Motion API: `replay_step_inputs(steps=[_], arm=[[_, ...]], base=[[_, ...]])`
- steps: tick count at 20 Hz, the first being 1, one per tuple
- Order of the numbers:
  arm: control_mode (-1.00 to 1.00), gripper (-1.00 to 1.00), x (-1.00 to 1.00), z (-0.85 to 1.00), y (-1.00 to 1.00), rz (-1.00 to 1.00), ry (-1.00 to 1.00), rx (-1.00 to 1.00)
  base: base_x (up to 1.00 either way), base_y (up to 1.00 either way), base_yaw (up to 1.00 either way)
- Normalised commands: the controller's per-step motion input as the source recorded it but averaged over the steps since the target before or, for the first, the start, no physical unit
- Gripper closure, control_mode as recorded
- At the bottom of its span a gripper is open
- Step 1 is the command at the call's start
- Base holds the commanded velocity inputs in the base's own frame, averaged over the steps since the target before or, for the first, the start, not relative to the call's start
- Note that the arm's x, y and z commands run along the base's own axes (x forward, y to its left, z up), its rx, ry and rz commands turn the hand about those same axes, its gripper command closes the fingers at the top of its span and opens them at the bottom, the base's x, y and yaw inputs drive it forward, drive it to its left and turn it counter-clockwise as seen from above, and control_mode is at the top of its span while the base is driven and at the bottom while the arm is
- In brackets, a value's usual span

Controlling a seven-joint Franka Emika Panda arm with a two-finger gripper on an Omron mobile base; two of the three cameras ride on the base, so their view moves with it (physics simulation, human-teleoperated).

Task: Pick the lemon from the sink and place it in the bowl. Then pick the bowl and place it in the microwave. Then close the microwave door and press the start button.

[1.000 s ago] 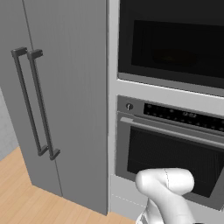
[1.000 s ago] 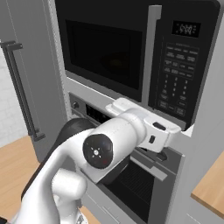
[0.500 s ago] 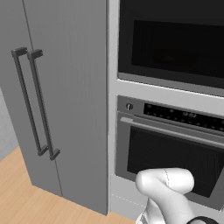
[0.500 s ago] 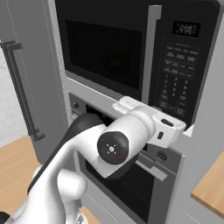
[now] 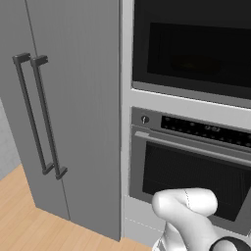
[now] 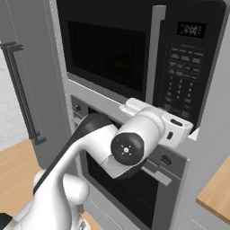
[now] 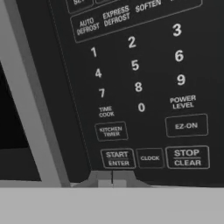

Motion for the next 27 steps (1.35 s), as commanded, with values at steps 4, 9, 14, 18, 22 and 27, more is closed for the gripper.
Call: replay_step_inputs(steps=[4,9,14,18,22,27], arm=[[-1.0,1.0,0.17,-0.05,0.0,0.01,0.0,0.0],[-1.0,1.0,0.29,0.0,-0.13,0.04,0.0,0.02],[-1.0,1.0,0.27,-0.01,-0.33,0.08,0.0,0.06],[-1.0,1.0,0.18,-0.03,-0.78,0.16,0.0,0.17],[-1.0,1.0,-0.4,-0.04,0.38,0.01,-0.09,0.0],[-1.0,1.0,-0.46,0.11,0.8,0.0,-0.17,0.0]], base=[[0.0,0.0,0.0],[0.0,0.0,0.0],[0.0,0.0,0.0],[0.0,0.0,0.0],[0.0,0.0,0.0],[0.0,0.0,0.0]])
